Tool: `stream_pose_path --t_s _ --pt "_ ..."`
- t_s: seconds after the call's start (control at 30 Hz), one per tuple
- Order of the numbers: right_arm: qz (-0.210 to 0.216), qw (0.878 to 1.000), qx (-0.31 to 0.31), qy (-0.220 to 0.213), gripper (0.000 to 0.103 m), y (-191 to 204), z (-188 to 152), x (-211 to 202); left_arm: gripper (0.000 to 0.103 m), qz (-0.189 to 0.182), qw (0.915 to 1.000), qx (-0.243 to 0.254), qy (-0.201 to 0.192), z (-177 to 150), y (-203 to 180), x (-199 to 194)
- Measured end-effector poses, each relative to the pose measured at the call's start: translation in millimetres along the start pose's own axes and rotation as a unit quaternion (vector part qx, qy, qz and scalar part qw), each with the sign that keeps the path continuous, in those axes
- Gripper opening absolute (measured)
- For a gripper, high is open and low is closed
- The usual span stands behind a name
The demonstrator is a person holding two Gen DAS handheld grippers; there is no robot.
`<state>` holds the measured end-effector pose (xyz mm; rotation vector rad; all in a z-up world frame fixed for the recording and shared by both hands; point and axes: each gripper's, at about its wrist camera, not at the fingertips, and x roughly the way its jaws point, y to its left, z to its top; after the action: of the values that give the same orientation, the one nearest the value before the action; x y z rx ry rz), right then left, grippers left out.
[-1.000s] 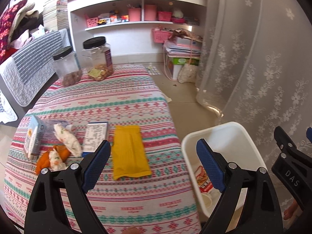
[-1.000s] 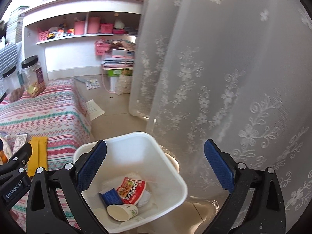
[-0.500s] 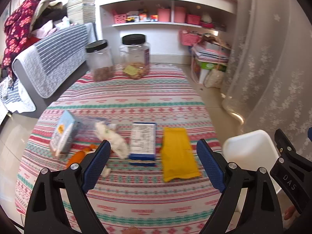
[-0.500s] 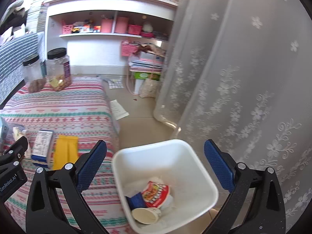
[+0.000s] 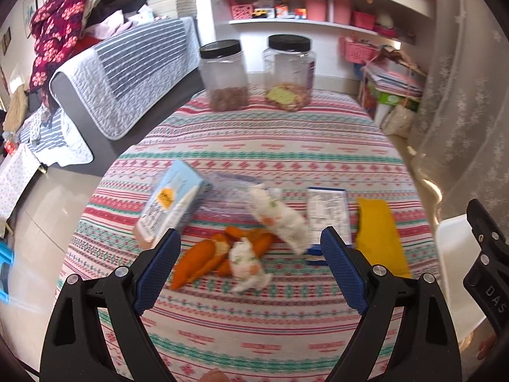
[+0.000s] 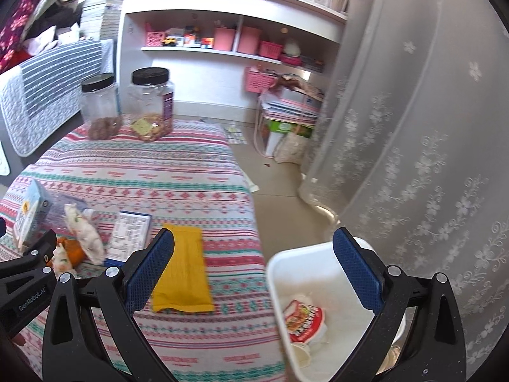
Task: Collect trash
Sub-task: 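Move both grippers back over the table toward the milk carton, then grasp the light-blue milk carton with the left gripper and lift it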
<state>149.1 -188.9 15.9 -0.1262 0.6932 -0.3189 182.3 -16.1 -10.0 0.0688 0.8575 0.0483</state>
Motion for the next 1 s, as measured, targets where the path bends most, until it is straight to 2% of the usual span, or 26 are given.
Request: stream_pose_path --t_s 0.33,0.57,0.83,0.87,0.93,1.0 --pt "0.020 0.999 -0.021 0.021 0.096 35 2 17 0.087 0.051 0.9973 0.036 0.039 10 44 42" --pt "0.059 0.997 -0.050 0.019 0.096 54 0 18 0.087 0.085 0.9872 0.111 0.077 12 47 89" --pt "0.105 0.989 -0.096 0.047 0.096 80 -7 25 0.087 0.100 0.9826 0.120 0.101 18 68 125" --pt "0.110 0.987 -0.101 0.051 0.096 84 -8 26 0.082 0.097 0.9831 0.118 0.101 19 71 127" --pt "0.121 0.984 -0.113 0.058 0.096 91 -11 27 0.063 0.079 0.9848 0.109 0.109 20 77 132" --pt "0.139 0.980 -0.121 0.069 0.096 99 -14 30 0.063 0.073 0.9857 0.101 0.113 19 79 132"
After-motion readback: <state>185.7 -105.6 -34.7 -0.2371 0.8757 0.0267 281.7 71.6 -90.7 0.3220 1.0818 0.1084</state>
